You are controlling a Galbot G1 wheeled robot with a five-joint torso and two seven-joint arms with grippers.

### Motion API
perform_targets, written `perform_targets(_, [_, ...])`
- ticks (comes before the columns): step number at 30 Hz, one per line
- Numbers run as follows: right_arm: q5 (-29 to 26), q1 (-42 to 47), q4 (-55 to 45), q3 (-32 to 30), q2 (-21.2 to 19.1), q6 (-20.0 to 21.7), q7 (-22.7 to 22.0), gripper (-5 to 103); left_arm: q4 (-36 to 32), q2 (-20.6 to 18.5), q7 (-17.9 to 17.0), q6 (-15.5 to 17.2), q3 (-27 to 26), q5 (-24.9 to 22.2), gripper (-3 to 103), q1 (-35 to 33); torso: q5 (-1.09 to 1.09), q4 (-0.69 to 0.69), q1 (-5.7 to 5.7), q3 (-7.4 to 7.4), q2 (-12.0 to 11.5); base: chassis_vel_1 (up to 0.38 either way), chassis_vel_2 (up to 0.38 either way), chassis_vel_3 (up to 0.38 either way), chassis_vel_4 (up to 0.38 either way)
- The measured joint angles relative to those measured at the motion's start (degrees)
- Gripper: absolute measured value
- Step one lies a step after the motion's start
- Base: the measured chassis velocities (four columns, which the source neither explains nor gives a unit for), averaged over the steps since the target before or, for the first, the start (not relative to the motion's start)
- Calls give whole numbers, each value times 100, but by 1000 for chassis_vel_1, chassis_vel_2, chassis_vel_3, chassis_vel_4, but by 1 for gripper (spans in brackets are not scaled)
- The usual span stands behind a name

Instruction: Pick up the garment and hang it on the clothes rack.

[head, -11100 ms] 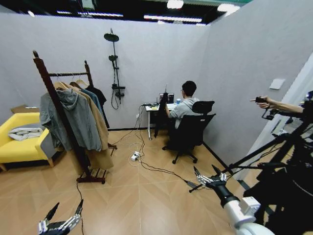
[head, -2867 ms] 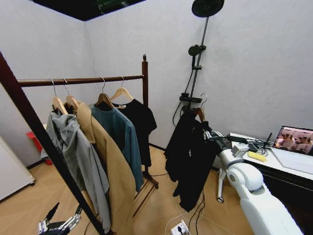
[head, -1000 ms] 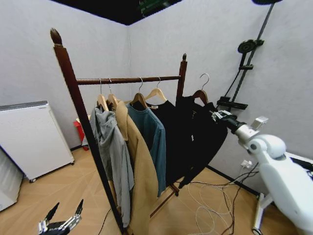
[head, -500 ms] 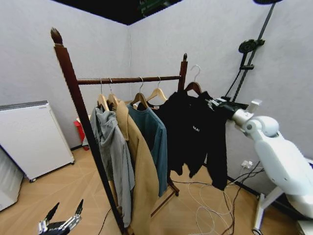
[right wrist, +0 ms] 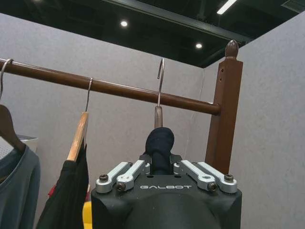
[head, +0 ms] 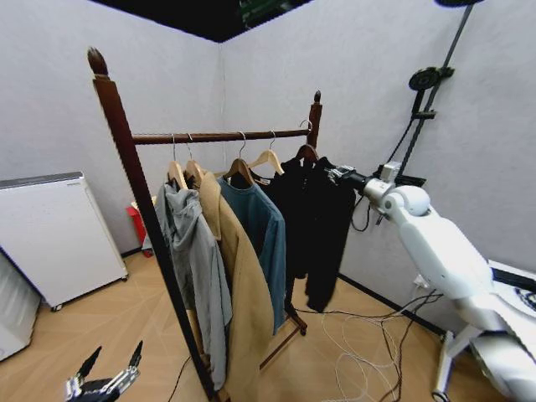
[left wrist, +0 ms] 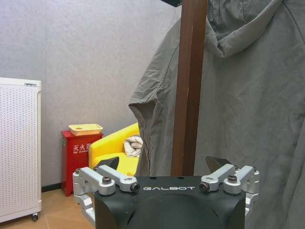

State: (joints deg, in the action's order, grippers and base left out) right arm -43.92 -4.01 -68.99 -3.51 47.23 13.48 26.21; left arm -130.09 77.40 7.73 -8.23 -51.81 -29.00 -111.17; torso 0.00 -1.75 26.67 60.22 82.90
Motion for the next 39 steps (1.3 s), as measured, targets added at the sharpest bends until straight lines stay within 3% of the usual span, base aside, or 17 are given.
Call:
perform_targets(18, [224, -1389, 1267, 1235, 689, 167, -334, 16, 0, 0, 1, 0, 0, 0, 100, 0, -1, -1, 0, -1, 0, 0, 0, 0, 0])
perform_targets(39, [95, -1370, 960, 1676, 576, 572, -606, 16, 0, 0, 1, 0, 0, 0, 100, 0, 0, 0, 0, -1, 0, 0, 0, 0, 0])
